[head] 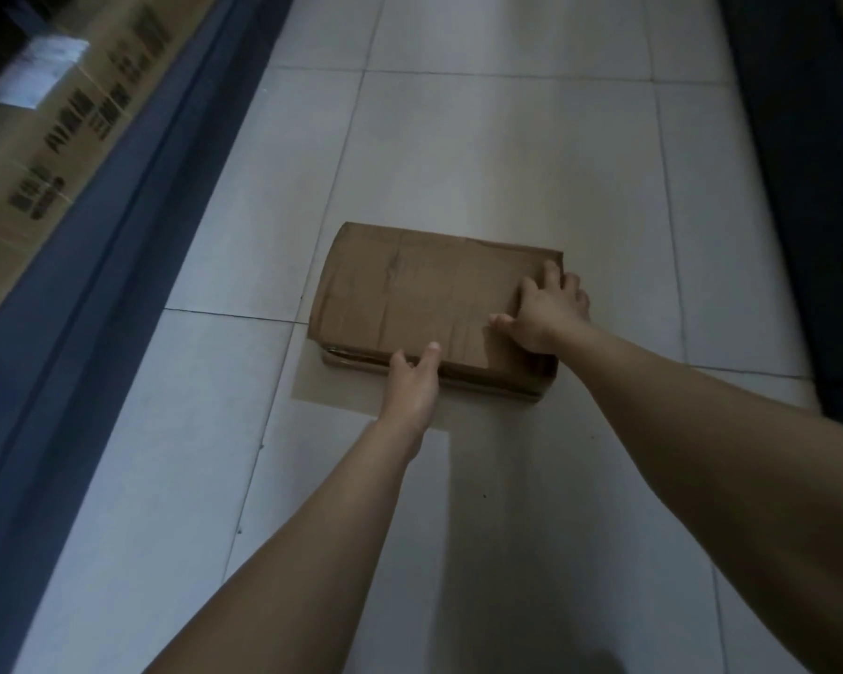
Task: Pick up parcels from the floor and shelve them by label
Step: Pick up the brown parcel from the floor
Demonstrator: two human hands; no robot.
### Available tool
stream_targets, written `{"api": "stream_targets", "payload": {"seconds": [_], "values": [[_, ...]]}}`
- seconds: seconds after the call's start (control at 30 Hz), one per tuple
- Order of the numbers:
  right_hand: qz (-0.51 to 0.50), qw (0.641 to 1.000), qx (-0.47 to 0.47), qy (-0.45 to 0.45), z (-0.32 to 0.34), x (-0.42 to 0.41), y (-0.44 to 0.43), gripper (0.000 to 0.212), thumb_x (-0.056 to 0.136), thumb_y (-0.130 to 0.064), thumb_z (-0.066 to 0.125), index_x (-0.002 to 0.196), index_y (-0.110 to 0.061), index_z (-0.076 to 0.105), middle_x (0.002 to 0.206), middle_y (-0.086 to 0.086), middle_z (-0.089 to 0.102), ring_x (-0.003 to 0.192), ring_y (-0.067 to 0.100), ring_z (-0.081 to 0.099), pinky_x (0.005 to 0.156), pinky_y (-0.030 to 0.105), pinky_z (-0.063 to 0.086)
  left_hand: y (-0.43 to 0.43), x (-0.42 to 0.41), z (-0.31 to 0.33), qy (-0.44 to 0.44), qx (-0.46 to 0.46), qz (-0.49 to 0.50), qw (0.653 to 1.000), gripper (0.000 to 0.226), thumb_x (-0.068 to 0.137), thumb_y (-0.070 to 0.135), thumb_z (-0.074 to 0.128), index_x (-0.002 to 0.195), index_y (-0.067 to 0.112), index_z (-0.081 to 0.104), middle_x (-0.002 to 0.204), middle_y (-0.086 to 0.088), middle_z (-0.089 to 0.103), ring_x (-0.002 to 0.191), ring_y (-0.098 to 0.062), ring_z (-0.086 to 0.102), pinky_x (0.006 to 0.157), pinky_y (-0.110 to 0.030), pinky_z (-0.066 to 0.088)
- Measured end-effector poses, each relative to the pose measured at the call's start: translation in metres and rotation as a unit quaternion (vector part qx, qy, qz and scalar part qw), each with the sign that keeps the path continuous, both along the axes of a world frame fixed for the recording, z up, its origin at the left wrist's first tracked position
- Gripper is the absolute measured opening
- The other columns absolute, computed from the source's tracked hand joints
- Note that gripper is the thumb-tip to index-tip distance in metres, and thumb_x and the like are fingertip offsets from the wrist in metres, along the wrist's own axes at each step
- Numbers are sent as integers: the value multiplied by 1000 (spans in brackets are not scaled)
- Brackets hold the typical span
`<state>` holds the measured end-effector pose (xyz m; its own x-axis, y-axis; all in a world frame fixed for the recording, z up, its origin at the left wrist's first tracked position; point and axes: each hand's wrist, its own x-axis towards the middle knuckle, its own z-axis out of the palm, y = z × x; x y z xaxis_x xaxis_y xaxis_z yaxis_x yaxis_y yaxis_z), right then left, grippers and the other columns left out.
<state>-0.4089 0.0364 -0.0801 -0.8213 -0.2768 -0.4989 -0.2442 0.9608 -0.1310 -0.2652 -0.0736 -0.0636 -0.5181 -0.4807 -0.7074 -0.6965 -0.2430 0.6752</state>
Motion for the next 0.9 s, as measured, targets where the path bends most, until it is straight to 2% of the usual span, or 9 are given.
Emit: {"api": "stream_targets", "payload": {"seconds": [0.07, 0.13, 0.23, 0.33, 0.43, 0.53, 0.67, 0.77, 0.9], "values": [[22, 1000, -19, 11, 0, -10, -2, 76, 91, -54, 48, 146, -6, 28, 164, 10, -6, 149, 36, -11, 119, 51, 4, 0, 0, -5, -5, 2, -3, 1000, 69, 99, 42, 45, 154, 12, 18, 153, -16, 37, 137, -35, 40, 114, -49, 34], [32, 999, -26, 4, -1, -25, -4, 77, 92, -52, 48, 148, -4, 25, 165, 10, -2, 150, 34, -12, 119, 51, 4, 0, 1, -8, -9, 1, -8, 1000, 66, 98, 43, 46, 152, 11, 24, 150, -21, 42, 136, -38, 42, 113, -50, 36], [34, 999, -29, 16, -2, -34, -6, 83, 88, -55, 53, 147, -4, 25, 161, 14, 17, 149, 34, 11, 118, 51, 12, -4, 0, -15, -14, 5, -11, 1000, 68, 96, 45, 48, 151, 12, 25, 150, -20, 42, 136, -38, 42, 113, -52, 35], [24, 999, -5, 29, -1, -25, -5, 82, 82, -63, 56, 143, -12, 32, 148, 17, 36, 135, 38, 36, 111, 50, 27, -7, -1, -22, -10, -3, 15, 1000, 80, 94, 43, 54, 154, 10, 14, 157, -15, 31, 142, -34, 36, 115, -49, 33], [2, 997, 16, -79, -10, -8, -1, 79, 80, -73, 49, 132, -13, 49, 134, 16, 54, 122, 36, 52, 98, 43, 41, -16, 4, -25, -27, -49, 82, 995, 91, 91, 35, 61, 154, 4, 4, 159, -19, 25, 142, -36, 34, 116, -45, 32], [-87, 982, -108, -126, -21, 10, 2, 72, 83, -59, 60, 127, -4, 51, 129, 18, 58, 112, 34, 58, 80, 35, 45, -29, 9, -33, -53, -11, 74, 996, 98, 77, 52, 63, 152, 8, 18, 156, -17, 32, 137, -39, 39, 112, -51, 36], [-158, 941, -229, -192, -19, 19, 3, 84, 85, -33, 67, 150, -14, 19, 143, 14, 47, 122, 34, 53, 92, 33, 43, -37, 9, -38, -60, 7, 29, 998, 97, 87, 46, 63, 155, 26, -3, 159, -13, 26, 139, -37, 37, 114, -52, 32], [-201, 910, -264, -248, -25, 26, 7, 70, 82, -40, 70, 139, -14, 38, 127, 7, 59, 107, 28, 60, 84, 36, 50, -36, 9, -37, -13, 20, -1, 1000, 96, 86, 40, 66, 154, 34, -2, 156, -9, 34, 133, -36, 46, 110, -52, 40], [-282, 881, -335, -179, -23, 38, 12, 66, 79, -48, 70, 126, -6, 51, 120, 13, 64, 105, 30, 63, 92, 42, 53, -31, 4, -30, 13, 17, -18, 1000, 93, 79, 43, 66, 152, 39, 8, 149, -10, 43, 129, -36, 49, 106, -55, 43]]}}
